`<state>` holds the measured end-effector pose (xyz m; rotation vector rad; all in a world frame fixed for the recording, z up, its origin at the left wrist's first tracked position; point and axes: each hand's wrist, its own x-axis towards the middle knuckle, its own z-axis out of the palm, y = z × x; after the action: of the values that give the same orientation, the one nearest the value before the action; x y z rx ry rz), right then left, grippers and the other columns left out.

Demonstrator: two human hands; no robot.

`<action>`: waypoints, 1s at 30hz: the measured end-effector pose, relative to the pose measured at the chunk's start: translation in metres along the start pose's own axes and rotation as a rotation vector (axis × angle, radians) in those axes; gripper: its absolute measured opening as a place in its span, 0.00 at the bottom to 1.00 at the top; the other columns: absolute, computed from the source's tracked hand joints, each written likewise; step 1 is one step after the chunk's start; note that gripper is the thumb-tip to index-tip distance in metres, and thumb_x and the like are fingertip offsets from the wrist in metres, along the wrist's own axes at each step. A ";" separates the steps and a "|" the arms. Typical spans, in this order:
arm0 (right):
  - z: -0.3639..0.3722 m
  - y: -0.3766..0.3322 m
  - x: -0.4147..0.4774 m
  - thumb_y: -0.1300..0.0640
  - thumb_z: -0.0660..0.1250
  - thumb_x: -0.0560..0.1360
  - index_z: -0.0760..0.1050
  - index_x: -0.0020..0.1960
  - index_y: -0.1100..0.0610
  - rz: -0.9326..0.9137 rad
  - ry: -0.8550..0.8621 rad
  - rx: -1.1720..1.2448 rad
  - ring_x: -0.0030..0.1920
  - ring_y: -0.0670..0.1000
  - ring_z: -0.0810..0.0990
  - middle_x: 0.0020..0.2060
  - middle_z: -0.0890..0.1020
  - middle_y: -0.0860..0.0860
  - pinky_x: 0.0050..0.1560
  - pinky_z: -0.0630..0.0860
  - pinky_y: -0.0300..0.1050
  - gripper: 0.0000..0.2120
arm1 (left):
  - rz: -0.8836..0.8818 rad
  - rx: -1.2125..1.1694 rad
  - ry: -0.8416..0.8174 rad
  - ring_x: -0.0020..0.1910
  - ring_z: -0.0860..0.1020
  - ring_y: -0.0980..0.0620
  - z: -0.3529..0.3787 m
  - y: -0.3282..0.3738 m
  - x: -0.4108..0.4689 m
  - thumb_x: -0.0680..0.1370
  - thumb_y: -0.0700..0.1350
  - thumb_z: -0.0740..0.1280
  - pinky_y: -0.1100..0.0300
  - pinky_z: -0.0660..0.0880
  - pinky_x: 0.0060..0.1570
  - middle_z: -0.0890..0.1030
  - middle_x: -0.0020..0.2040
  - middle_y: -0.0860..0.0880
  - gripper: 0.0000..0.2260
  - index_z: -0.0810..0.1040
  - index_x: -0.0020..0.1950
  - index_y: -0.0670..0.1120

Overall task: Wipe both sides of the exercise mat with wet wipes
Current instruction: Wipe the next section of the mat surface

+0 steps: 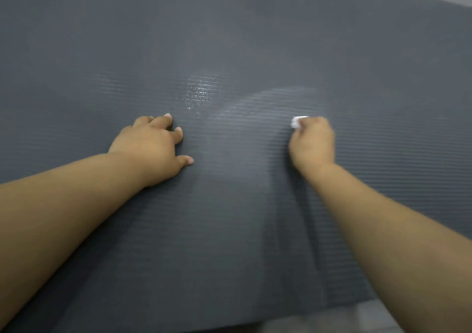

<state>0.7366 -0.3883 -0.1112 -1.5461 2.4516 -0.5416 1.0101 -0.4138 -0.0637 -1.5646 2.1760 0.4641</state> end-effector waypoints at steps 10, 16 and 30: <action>-0.008 -0.002 -0.050 0.58 0.56 0.75 0.80 0.52 0.60 -0.319 -0.124 -0.050 0.44 0.63 0.79 0.45 0.78 0.61 0.45 0.75 0.49 0.15 | -0.005 0.133 0.116 0.67 0.62 0.43 0.007 0.005 -0.006 0.76 0.65 0.55 0.51 0.66 0.61 0.61 0.71 0.47 0.30 0.62 0.73 0.51; 0.010 -0.040 -0.092 0.65 0.60 0.74 0.79 0.51 0.60 -0.129 -0.226 0.051 0.50 0.60 0.77 0.49 0.78 0.61 0.51 0.67 0.43 0.11 | 0.014 0.109 0.085 0.61 0.69 0.42 0.001 0.012 -0.016 0.79 0.60 0.57 0.51 0.70 0.54 0.70 0.60 0.44 0.22 0.74 0.64 0.47; -0.006 -0.022 -0.126 0.67 0.60 0.72 0.79 0.54 0.59 -0.077 -0.228 0.027 0.53 0.60 0.75 0.52 0.76 0.60 0.53 0.67 0.43 0.14 | 0.077 0.239 -0.127 0.69 0.60 0.44 0.021 0.029 -0.075 0.75 0.67 0.57 0.51 0.62 0.66 0.60 0.72 0.47 0.33 0.60 0.75 0.50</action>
<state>0.8080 -0.2828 -0.1007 -1.6002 2.2152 -0.3846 1.0061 -0.3340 -0.0424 -1.2929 2.1131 0.3040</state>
